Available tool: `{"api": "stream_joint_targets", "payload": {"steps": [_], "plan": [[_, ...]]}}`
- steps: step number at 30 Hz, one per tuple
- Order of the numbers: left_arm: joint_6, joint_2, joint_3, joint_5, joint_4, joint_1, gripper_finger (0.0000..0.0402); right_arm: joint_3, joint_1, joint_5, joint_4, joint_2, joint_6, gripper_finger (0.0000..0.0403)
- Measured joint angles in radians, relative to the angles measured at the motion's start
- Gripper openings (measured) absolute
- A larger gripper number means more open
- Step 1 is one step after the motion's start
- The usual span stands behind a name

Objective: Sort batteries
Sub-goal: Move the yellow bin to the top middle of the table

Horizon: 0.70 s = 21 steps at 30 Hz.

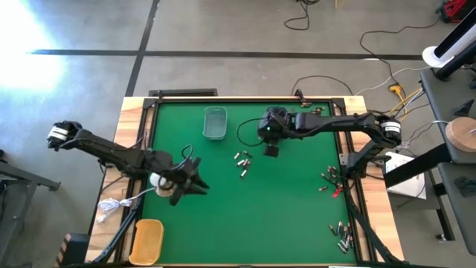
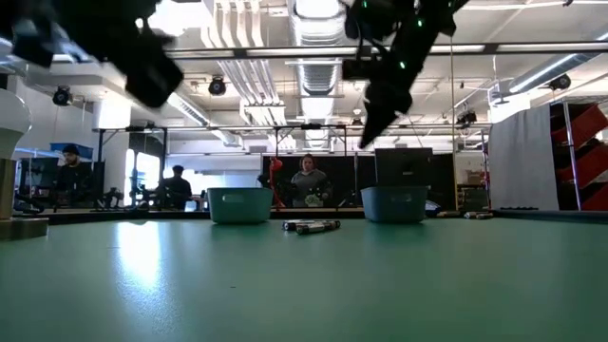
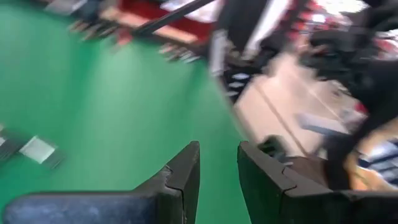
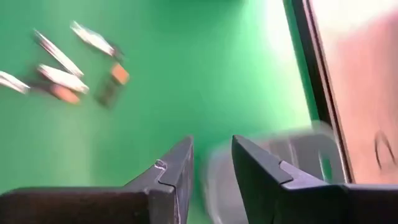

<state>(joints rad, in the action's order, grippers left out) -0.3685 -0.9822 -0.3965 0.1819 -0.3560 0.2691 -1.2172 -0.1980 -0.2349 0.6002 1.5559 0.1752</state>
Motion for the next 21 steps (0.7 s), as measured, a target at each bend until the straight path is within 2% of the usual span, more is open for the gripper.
{"api": "stream_joint_targets", "payload": {"steps": [4, 7, 10, 12, 15, 18, 21], "plan": [[0.094, -0.033, -0.137, -0.089, 0.105, 0.169, 0.0088, -0.012, 0.098, 0.003, -0.101, -0.002, 0.005, 0.0088], [0.129, -0.083, -0.276, -0.263, 0.308, 0.299, 0.0088, -0.005, 0.171, 0.003, -0.175, 0.001, 0.023, 0.0079], [0.072, -0.150, -0.414, -0.442, 0.552, 0.407, 0.0087, -0.004, 0.234, -0.001, -0.232, 0.009, 0.036, 0.0070], [-0.012, -0.191, -0.490, -0.505, 0.703, 0.465, 0.0087, -0.002, 0.266, -0.001, -0.244, 0.009, 0.043, 0.0065], [-0.210, -0.248, -0.577, -0.540, 0.903, 0.528, 0.0087, -0.002, 0.293, -0.005, -0.245, 0.009, 0.035, 0.0063], [-0.472, -0.299, -0.629, -0.539, 1.099, 0.579, 0.0087, -0.002, 0.311, -0.008, -0.245, 0.009, 0.025, 0.0066], [-0.720, -0.340, -0.637, -0.470, 1.220, 0.625, 0.0087, -0.002, 0.317, -0.013, -0.246, 0.009, 0.024, 0.0071]]}}
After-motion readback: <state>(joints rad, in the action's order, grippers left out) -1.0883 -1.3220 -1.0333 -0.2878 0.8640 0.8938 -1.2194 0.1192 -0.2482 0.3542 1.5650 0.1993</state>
